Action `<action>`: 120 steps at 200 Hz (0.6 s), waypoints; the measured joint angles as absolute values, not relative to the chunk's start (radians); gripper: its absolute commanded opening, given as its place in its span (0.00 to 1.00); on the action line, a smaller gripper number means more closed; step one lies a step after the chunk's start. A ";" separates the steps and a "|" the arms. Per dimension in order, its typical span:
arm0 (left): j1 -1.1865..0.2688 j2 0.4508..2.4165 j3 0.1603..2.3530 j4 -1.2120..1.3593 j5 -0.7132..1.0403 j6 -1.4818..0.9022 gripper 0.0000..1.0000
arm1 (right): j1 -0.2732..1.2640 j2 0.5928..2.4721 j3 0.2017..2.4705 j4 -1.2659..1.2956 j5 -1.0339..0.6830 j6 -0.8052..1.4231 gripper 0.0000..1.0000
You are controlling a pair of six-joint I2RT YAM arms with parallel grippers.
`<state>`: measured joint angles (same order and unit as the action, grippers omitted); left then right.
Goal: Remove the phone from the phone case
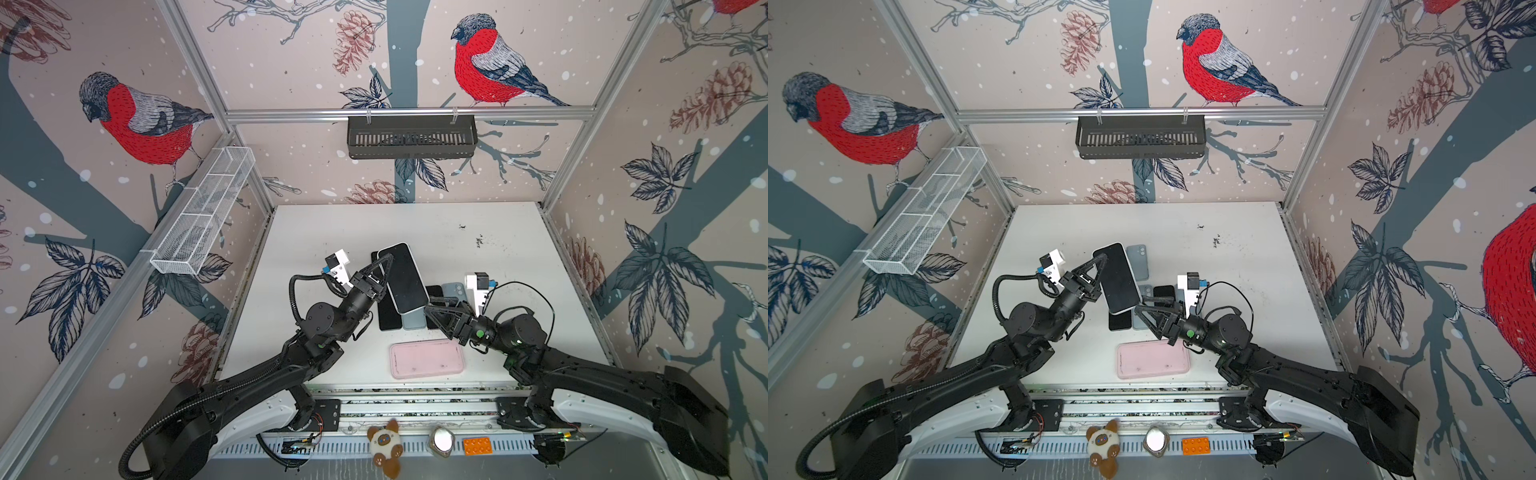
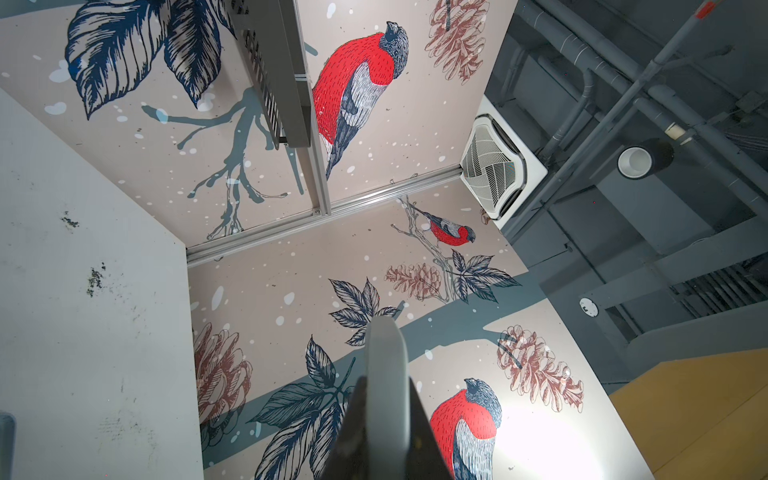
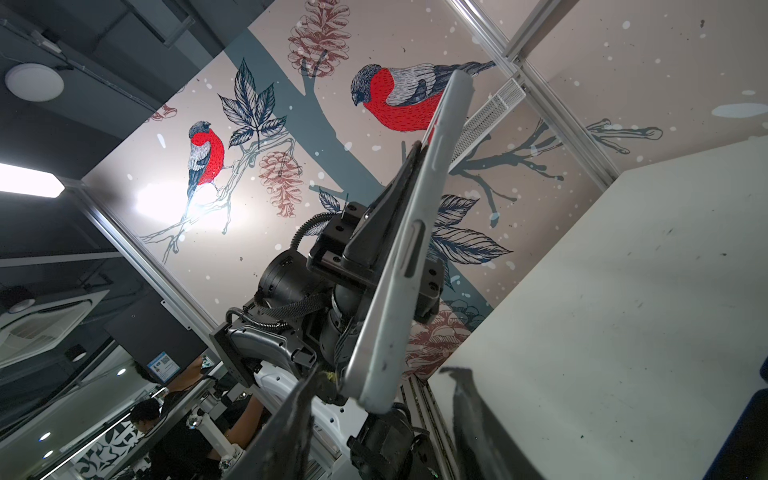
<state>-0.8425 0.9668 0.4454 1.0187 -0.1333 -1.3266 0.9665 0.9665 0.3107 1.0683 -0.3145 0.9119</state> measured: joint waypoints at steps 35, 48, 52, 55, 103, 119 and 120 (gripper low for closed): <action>-0.848 0.967 0.445 1.028 -0.135 -1.323 0.00 | 0.952 0.971 0.291 1.079 -0.315 0.914 0.53; -0.850 0.967 0.445 1.030 -0.143 -1.325 0.00 | 0.948 0.975 0.288 1.079 -0.316 0.915 0.53; -0.850 0.967 0.445 1.034 -0.144 -1.325 0.00 | 0.947 0.977 0.287 1.079 -0.315 0.916 0.53; -0.851 0.967 0.444 1.036 -0.144 -1.325 0.00 | 0.947 0.978 0.287 1.079 -0.315 0.916 0.53; -0.861 0.980 0.444 1.060 -0.157 -1.323 0.00 | 0.924 0.987 0.282 1.105 -0.326 0.928 0.53; -0.866 0.988 0.444 1.071 -0.156 -1.322 0.00 | 0.915 0.987 0.282 1.108 -0.326 0.939 0.53; -0.866 0.989 0.444 1.072 -0.156 -1.322 0.00 | 0.915 0.987 0.282 1.108 -0.326 0.939 0.53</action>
